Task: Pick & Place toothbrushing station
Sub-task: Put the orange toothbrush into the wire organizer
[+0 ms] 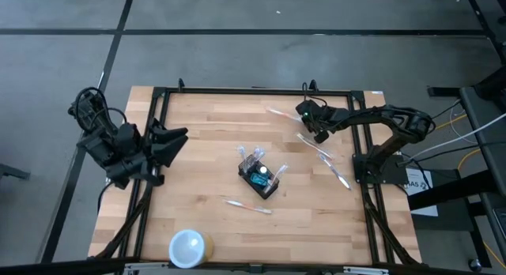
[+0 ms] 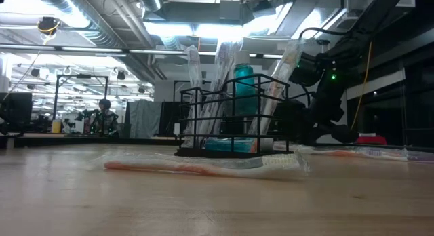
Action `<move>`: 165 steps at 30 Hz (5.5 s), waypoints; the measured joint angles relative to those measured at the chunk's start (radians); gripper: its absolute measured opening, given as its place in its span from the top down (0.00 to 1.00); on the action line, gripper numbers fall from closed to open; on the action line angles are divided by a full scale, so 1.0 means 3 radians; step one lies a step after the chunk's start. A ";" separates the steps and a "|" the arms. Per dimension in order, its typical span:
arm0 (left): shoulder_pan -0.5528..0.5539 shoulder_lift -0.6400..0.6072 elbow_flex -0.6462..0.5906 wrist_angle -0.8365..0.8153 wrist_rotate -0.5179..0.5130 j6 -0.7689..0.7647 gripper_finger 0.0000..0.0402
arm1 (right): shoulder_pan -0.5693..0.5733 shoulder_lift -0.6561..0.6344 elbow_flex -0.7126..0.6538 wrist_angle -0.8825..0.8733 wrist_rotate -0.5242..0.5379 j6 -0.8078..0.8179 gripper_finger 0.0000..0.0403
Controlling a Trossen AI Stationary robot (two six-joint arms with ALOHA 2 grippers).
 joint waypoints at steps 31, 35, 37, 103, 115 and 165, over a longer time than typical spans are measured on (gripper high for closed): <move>-0.0308 0.0049 0.0016 -0.0019 -0.0008 0.0098 0.72 | 0.1906 -0.0969 0.0436 -0.0007 0.2117 -0.1545 1.00; -0.0365 0.0048 0.0017 -0.0018 -0.0009 0.0104 0.72 | 0.2233 -0.0945 0.0880 -0.0509 0.2313 -0.1743 1.00; -0.0406 0.0048 0.0017 -0.0018 -0.0008 0.0115 0.72 | 0.2398 -0.0913 0.1110 -0.0857 0.2427 -0.1742 1.00; -0.0919 0.0047 0.0015 -0.0004 0.0003 0.0223 0.72 | 0.4106 0.1178 0.4208 -0.4585 0.2502 0.0106 1.00; -0.0919 0.0048 0.0015 -0.0005 0.0003 0.0223 0.72 | 0.4084 0.1458 0.4208 -0.4523 0.2215 0.0320 1.00; -0.1035 0.0047 0.0015 -0.0015 0.0076 0.0337 0.72 | 0.3866 0.0333 0.4219 -0.4761 0.3299 -0.0685 0.62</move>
